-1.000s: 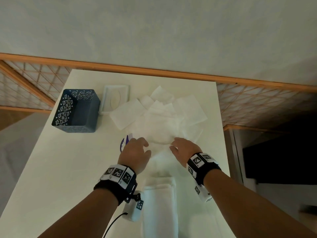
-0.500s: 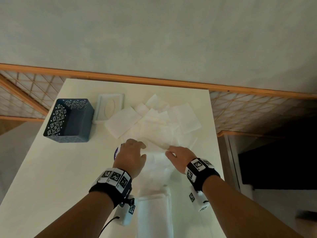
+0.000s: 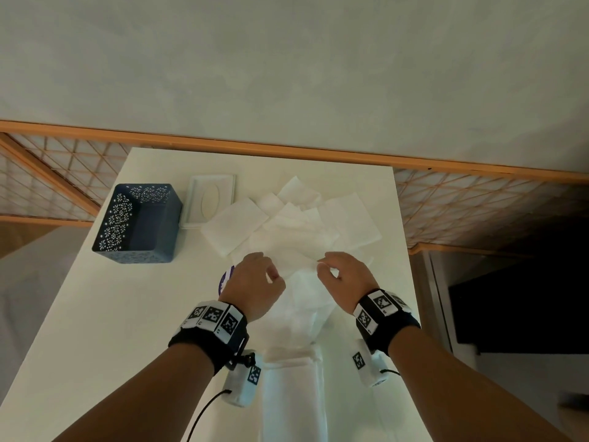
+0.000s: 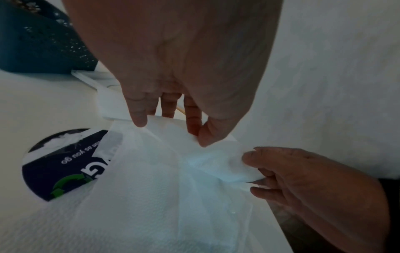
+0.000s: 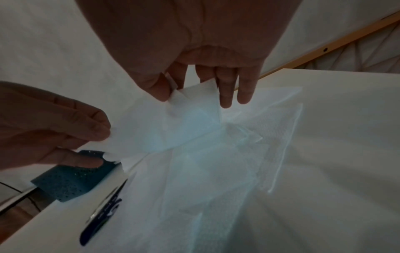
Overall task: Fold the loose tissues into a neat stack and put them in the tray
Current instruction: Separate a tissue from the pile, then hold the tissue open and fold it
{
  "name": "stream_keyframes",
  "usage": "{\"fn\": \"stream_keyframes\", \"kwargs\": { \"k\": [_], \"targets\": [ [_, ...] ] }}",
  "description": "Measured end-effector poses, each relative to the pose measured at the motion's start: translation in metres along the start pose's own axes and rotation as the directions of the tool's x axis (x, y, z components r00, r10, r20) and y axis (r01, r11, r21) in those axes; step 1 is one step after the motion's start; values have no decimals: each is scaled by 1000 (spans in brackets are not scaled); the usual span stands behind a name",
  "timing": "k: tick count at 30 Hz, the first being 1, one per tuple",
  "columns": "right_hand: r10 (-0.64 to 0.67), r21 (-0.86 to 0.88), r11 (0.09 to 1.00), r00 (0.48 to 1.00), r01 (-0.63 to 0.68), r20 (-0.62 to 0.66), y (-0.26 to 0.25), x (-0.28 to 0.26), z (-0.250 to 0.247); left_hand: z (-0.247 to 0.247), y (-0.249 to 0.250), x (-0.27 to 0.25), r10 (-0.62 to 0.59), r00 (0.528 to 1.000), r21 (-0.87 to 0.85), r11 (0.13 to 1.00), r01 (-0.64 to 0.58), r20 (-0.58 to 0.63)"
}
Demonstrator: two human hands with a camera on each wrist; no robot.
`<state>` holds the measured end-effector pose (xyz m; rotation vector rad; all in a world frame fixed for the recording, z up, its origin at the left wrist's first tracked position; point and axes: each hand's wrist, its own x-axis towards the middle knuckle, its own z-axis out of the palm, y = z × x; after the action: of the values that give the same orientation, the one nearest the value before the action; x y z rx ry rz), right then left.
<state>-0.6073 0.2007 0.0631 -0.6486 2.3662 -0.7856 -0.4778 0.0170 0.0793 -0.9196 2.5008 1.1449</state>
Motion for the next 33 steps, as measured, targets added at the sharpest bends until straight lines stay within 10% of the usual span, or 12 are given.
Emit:
{"fn": "stream_keyframes", "kwargs": {
  "k": [23, 33],
  "targets": [
    [-49, 14, 999, 999, 49, -21, -43, -15, -19, -27, 10, -21, 97, 976, -285, 946, -152, -197],
    [138, 753, 619, 974, -225, 178, -58, -16, -35, -62, 27, -43, 54, 996, -875, 476, -88, -71]
  ]
}}
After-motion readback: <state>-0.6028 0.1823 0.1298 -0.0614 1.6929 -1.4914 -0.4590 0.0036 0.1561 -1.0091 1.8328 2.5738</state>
